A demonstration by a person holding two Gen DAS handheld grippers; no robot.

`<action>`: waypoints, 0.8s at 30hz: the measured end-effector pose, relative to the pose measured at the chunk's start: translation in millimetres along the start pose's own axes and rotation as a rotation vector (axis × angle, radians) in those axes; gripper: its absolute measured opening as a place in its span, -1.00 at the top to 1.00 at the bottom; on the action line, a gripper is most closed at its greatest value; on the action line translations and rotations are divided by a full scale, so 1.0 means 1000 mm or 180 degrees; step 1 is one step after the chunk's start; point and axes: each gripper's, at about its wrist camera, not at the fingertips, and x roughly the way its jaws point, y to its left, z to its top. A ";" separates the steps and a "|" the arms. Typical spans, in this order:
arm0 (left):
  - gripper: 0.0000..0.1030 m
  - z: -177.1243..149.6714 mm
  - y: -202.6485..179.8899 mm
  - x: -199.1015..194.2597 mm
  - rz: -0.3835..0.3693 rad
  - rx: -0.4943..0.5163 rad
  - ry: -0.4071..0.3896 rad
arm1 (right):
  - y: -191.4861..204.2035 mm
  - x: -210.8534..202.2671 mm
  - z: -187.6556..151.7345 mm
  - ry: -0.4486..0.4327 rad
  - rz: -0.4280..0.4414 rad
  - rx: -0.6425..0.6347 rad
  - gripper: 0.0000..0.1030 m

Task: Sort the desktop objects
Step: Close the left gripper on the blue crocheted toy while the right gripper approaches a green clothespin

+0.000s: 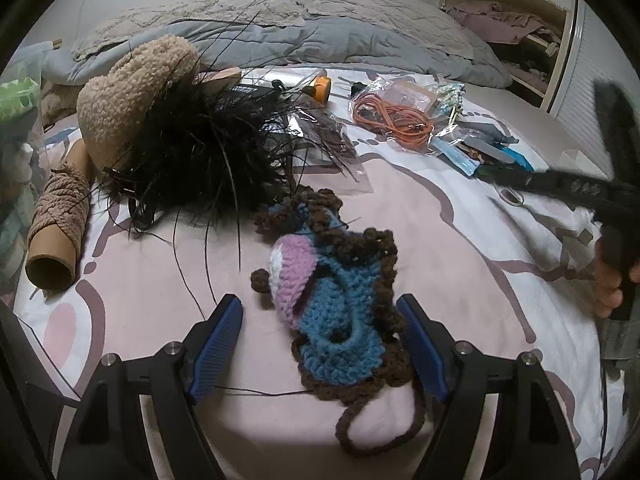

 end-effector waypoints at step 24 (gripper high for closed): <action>-0.14 -0.005 0.021 -0.011 -0.0137 -0.0234 -0.0036 | 0.009 -0.037 -0.072 0.0090 0.0461 -0.0406 -0.28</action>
